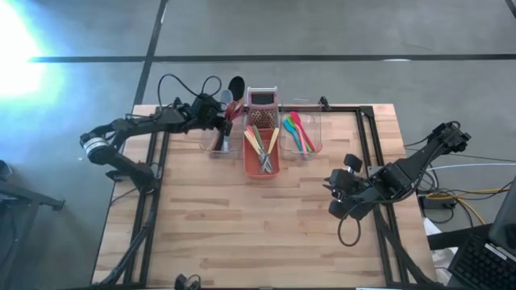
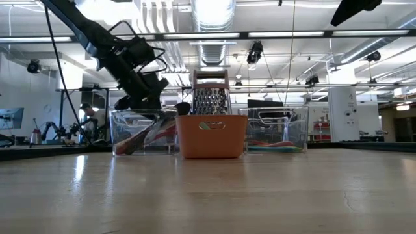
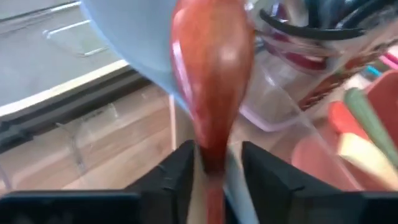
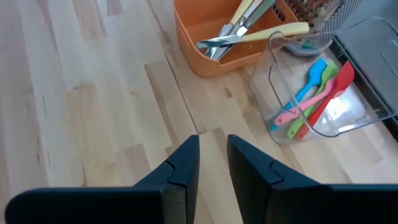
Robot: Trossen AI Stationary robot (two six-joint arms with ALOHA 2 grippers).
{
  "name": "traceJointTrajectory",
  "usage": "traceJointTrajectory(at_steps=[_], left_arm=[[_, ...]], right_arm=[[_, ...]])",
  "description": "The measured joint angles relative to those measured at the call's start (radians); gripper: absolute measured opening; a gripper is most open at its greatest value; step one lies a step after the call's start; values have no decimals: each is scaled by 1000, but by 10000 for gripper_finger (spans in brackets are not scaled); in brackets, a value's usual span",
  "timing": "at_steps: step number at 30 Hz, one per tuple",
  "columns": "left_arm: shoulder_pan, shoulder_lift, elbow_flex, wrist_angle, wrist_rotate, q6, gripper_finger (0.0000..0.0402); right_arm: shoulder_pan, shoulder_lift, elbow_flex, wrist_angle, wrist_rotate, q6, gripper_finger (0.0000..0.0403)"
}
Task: Pick & Place Kitchen Items
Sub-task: Put the brown spoon into the left transparent bin, then return to Home Position
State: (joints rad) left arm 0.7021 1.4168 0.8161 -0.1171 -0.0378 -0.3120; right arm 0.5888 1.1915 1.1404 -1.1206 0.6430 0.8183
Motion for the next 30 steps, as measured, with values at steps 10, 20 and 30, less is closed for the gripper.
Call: traceJointTrajectory(at_steps=[10,20,30], left_arm=[[-1,-193,61,-117,55,-1,212],[-332,-541,-45,-55,11,137,214],[-970,-834,-605,635,-417,359,206]], right_arm=[[0,0,0,2,4,1,91],[0,-1,-34,105,130,-43,65],[12,-130,-375,713,-11,-407,10]])
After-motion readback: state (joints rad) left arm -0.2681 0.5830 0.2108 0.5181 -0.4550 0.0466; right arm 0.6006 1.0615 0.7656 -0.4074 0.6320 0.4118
